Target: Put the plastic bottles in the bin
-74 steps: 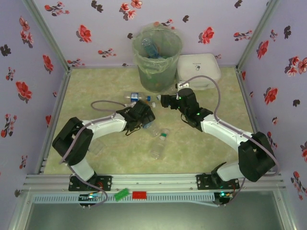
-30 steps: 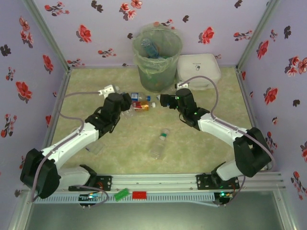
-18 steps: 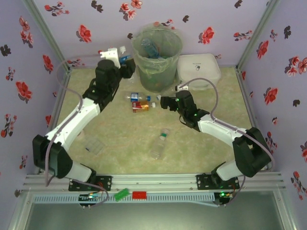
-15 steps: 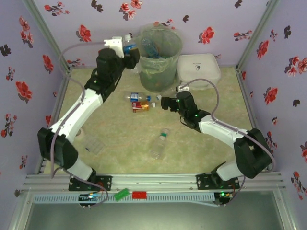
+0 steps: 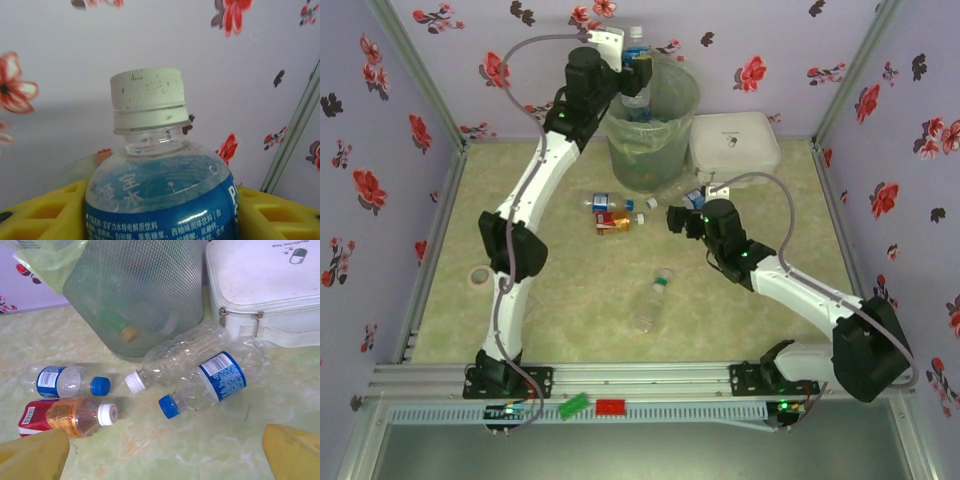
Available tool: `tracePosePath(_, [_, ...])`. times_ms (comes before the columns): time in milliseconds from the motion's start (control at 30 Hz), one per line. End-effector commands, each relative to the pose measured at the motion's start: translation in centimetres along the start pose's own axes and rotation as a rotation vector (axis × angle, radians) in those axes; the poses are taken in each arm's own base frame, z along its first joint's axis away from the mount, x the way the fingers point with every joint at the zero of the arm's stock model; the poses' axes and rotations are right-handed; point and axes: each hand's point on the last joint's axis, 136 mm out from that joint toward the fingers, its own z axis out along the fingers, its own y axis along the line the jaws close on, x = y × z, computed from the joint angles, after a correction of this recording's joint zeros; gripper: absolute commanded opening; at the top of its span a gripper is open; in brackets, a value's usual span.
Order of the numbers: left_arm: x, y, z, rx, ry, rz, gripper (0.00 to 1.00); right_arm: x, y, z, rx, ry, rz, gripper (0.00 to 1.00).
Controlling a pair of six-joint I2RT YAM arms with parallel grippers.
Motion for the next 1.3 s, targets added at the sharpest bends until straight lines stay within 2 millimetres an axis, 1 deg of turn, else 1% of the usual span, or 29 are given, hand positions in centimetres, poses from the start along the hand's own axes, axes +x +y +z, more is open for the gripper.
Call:
tracePosePath(0, [1.1, 0.5, 1.1, 0.015, 0.01, 0.005, 0.46, 0.3, -1.0, -0.8, 0.046, -0.004, 0.011, 1.0])
tracePosePath(33, [1.6, 0.5, 1.3, 0.015, 0.012, -0.011, 0.46, 0.4, -1.1, -0.8, 0.048, 0.001, 0.007, 1.0])
tracePosePath(67, [1.9, 0.4, 1.6, 0.019, 0.011, -0.02, 0.47, 0.4, -1.6, -0.9, 0.077, -0.006, 0.006, 1.0])
tracePosePath(133, [2.6, 0.5, 1.9, 0.025, 0.017, -0.033, 0.52, 0.5, -1.7, -0.8, 0.083, -0.001, 0.004, 1.0])
tracePosePath(167, [2.8, 0.5, 2.0, 0.025, 0.02, -0.04, 0.62, 0.6, -1.8, -0.7, 0.086, 0.001, 0.006, 1.0])
tracePosePath(233, [2.9, 0.5, 2.0, 0.024, 0.023, -0.054, 0.93, 0.8, -1.8, -0.5, 0.09, 0.007, 0.01, 1.0])
tracePosePath(267, [2.8, 0.4, 1.9, 0.025, 0.021, -0.062, 1.0, 0.9, -1.8, -0.4, 0.092, 0.011, 0.013, 1.0])
tracePosePath(333, [2.0, 0.3, 1.4, 0.025, 0.01, -0.069, 1.0, 1.1, -1.9, 0.0, 0.102, 0.022, 0.025, 1.0])
tracePosePath(433, [0.3, -0.1, 0.4, 0.034, -0.02, -0.073, 1.0, 1.7, -2.2, 0.7, 0.122, 0.043, 0.041, 1.0])
tracePosePath(533, [-1.7, -1.1, -1.3, 0.075, -0.05, -0.069, 1.0, 2.3, -2.5, 1.9, 0.145, 0.089, 0.038, 1.0])
tracePosePath(600, [-2.8, -1.9, -2.8, 0.111, -0.066, -0.079, 1.0, 2.8, -3.5, 2.7, 0.21, 0.137, 0.051, 1.0])
tracePosePath(700, [-3.6, -2.5, -5.3, 0.136, -0.091, -0.096, 1.0, 3.1, -4.4, 4.1, 0.255, 0.19, 0.071, 1.0])
tracePosePath(800, [-3.4, -2.6, -8.4, 0.138, -0.122, -0.091, 1.0, 3.4, -5.0, 5.5, 0.265, 0.212, 0.119, 1.0])
tracePosePath(867, [-2.7, -2.5, -10.5, 0.132, -0.135, -0.087, 1.0, 3.8, -5.0, 6.8, 0.227, 0.235, 0.186, 1.0])
tracePosePath(967, [-1.4, -1.9, -13.5, 0.095, -0.143, -0.091, 1.0, 4.0, -5.8, 8.5, 0.209, 0.245, 0.294, 1.0])
tracePosePath(1000, [-0.6, -1.6, -14.4, 0.074, -0.135, -0.096, 1.0, 3.9, -6.1, 9.1, 0.203, 0.244, 0.33, 1.0])
tracePosePath(1067, [1.3, -0.9, -16.0, 0.034, -0.113, -0.113, 1.0, 3.6, -6.4, 10.2, 0.182, 0.24, 0.392, 1.0])
tracePosePath(1167, [4.6, 0.5, -18.2, -0.031, -0.076, -0.166, 1.0, 3.1, -6.6, 11.8, 0.158, 0.224, 0.464, 1.0])
tracePosePath(1267, [8.9, 1.7, -20.0, -0.095, -0.009, -0.241, 1.0, 3.0, -7.3, 13.4, 0.168, 0.22, 0.525, 1.0])
